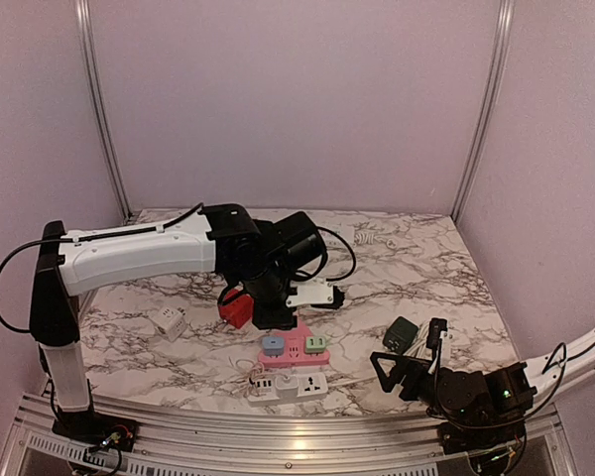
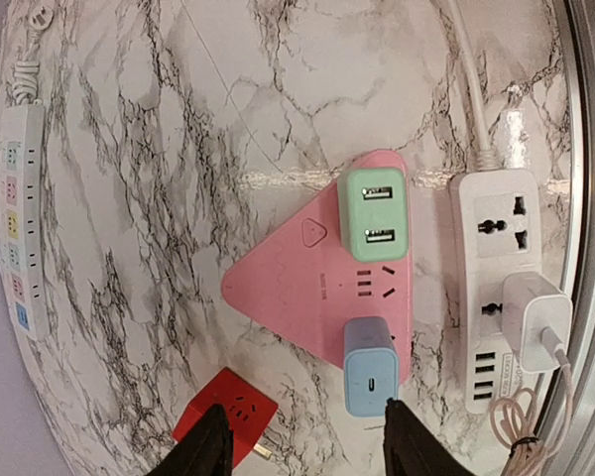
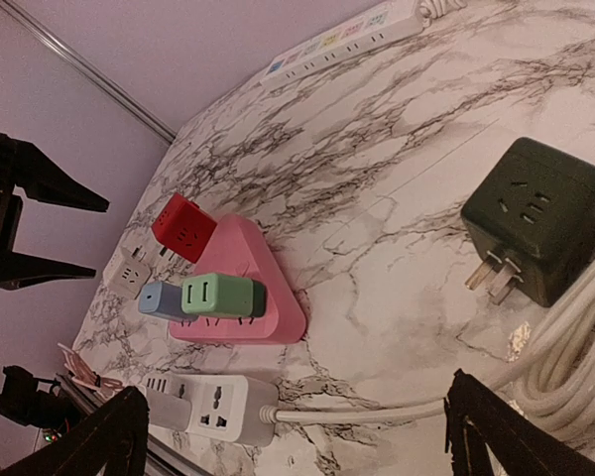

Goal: Insert the plug
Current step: Insert the plug into the socket slot.

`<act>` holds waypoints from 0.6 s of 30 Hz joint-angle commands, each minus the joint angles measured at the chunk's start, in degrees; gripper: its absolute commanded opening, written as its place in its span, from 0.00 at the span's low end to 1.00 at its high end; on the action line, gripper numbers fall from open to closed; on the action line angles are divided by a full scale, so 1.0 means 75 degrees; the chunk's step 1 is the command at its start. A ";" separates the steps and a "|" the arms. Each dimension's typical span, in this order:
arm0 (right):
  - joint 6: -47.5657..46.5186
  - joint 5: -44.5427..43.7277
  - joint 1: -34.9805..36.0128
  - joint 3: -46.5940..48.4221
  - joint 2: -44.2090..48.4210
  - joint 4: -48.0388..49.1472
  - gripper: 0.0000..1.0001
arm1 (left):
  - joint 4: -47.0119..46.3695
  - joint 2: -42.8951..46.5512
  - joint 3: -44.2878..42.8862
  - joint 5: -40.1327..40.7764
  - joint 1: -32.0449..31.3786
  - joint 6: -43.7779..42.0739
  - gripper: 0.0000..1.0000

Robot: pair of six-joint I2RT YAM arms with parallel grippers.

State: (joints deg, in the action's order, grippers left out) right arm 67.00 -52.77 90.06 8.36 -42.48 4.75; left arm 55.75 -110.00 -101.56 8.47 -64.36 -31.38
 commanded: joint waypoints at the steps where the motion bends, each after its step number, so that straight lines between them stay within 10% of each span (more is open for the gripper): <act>1: -0.0098 -0.0004 0.0045 -0.0012 -0.0020 0.0146 0.99 | 0.0059 -0.0665 -0.0521 -0.0484 -0.0158 -0.0168 0.53; 18: -0.0051 0.0022 0.0050 -0.0057 0.0056 0.0124 0.99 | -0.0214 -0.1782 -0.1342 -0.0822 -0.0173 -0.0337 0.53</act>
State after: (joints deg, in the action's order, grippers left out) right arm 67.02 -52.75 90.06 8.14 -42.46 4.84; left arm 54.54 -121.16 -109.95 2.83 -65.58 -33.06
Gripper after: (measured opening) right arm 0.985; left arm 0.531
